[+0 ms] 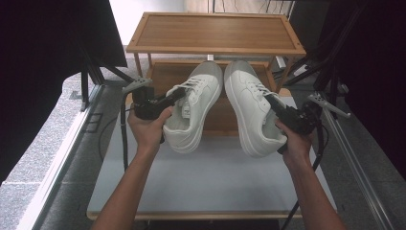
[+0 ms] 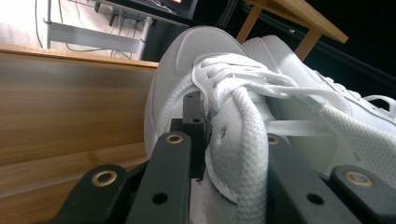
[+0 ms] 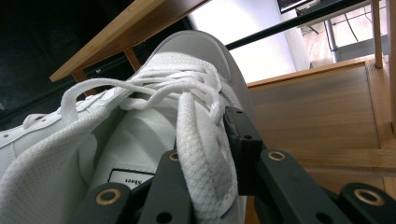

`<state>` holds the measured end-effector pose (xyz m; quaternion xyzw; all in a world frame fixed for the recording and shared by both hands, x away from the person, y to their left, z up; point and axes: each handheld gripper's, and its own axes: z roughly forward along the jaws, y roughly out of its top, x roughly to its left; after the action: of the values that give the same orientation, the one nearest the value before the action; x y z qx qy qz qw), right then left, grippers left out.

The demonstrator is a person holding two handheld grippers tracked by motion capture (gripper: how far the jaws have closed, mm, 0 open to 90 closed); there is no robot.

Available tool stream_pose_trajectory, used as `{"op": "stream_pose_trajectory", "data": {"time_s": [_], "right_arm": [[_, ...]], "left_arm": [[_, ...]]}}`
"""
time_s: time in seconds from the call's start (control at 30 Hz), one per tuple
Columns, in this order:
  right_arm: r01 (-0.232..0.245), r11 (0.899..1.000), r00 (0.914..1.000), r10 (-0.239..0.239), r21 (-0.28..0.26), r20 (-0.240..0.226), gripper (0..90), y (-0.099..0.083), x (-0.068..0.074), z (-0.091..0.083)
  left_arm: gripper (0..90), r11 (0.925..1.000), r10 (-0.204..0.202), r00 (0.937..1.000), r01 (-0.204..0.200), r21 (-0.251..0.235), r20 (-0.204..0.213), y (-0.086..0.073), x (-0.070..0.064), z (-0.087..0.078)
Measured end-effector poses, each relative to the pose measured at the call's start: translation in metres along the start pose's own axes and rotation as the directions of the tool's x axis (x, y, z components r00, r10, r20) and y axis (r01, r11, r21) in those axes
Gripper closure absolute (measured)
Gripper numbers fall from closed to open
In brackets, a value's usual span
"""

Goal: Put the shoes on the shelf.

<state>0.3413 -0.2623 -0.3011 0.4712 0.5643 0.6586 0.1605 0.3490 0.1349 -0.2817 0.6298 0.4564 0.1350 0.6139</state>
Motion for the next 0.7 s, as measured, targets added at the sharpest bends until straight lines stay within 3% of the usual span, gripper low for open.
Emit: {"op": "stream_pose_trajectory", "data": {"time_s": [0.7], "right_arm": [[-0.008,1.0,0.9998,0.008,0.008,0.016,80.5,-0.003,-0.0028,0.0061]], "left_arm": [[81.3,0.9998,0.012,0.9999,-0.011,0.017,-0.008,-0.0018,0.0,0.0046]]}}
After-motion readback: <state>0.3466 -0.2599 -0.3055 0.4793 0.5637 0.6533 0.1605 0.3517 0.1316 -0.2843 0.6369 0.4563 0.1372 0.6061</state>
